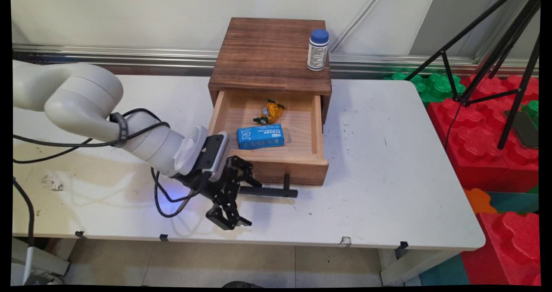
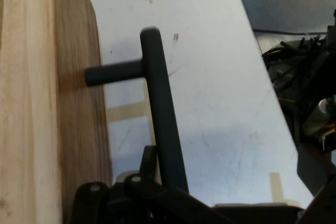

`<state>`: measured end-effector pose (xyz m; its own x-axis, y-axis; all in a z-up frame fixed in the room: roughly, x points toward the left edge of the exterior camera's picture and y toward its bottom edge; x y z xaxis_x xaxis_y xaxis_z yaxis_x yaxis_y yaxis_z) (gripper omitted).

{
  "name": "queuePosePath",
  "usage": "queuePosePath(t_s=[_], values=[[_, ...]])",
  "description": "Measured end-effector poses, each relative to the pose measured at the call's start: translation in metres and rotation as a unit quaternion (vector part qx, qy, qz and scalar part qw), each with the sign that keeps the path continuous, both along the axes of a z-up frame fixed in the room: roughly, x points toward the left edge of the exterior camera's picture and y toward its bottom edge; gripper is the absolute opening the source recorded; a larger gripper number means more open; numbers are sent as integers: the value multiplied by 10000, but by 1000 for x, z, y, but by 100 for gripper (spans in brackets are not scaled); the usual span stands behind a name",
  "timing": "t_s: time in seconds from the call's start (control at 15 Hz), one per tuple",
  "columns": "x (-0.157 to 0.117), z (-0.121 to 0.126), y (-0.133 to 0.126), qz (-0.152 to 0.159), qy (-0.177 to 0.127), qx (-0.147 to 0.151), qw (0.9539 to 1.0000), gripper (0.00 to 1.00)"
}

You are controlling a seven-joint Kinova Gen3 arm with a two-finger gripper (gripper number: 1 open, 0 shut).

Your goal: Open the drawer

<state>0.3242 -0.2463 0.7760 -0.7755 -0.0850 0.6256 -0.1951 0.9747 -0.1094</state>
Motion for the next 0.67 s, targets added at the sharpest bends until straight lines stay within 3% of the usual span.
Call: queuePosePath(t_s=[0.67], values=[[-9,6,21,-110,8,-75,9999,100]])
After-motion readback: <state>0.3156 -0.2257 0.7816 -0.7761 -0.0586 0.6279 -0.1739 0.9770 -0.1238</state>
